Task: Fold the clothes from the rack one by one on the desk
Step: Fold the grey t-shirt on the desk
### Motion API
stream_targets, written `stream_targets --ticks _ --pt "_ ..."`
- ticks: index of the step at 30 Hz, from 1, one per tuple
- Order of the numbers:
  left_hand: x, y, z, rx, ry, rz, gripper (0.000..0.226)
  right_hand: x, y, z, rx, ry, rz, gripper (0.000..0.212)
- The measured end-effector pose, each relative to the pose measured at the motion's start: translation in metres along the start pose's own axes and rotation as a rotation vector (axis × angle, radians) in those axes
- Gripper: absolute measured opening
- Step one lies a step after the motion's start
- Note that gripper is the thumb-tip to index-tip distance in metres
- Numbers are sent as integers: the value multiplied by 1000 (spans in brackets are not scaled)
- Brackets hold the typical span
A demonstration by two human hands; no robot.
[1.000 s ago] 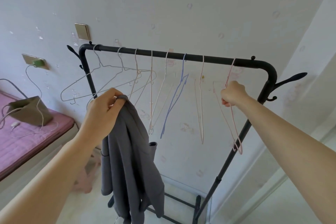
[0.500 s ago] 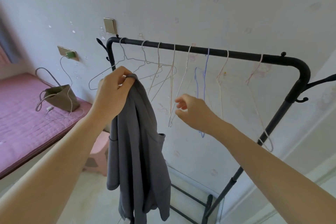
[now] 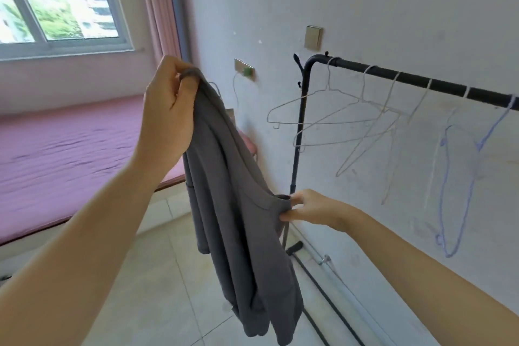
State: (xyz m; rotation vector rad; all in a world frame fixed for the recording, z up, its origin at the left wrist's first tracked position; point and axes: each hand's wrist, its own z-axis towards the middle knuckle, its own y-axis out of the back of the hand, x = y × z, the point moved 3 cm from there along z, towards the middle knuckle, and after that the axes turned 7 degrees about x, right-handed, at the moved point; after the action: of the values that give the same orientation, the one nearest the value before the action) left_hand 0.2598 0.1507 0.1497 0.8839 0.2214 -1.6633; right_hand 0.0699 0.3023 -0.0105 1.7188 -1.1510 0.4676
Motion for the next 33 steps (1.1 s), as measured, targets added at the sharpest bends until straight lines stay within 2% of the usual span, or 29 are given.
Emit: stream_targets --ticks 7,16,20,28,33 --pt "83 154 -45 -229 276 247 10 86 -47 69 -60 134 137 14" --pt "146 348 -142 -350 593 532 16 240 -152 157 -91 306 97 12" --pt "160 426 -182 -369 666 630 22 306 -211 187 -67 432 115 16" --pt "157 561 -268 -434 797 879 24 432 -355 234 9 722 -47 16" --pt "147 632 -322 -486 922 984 27 502 -441 257 149 840 -196 20"
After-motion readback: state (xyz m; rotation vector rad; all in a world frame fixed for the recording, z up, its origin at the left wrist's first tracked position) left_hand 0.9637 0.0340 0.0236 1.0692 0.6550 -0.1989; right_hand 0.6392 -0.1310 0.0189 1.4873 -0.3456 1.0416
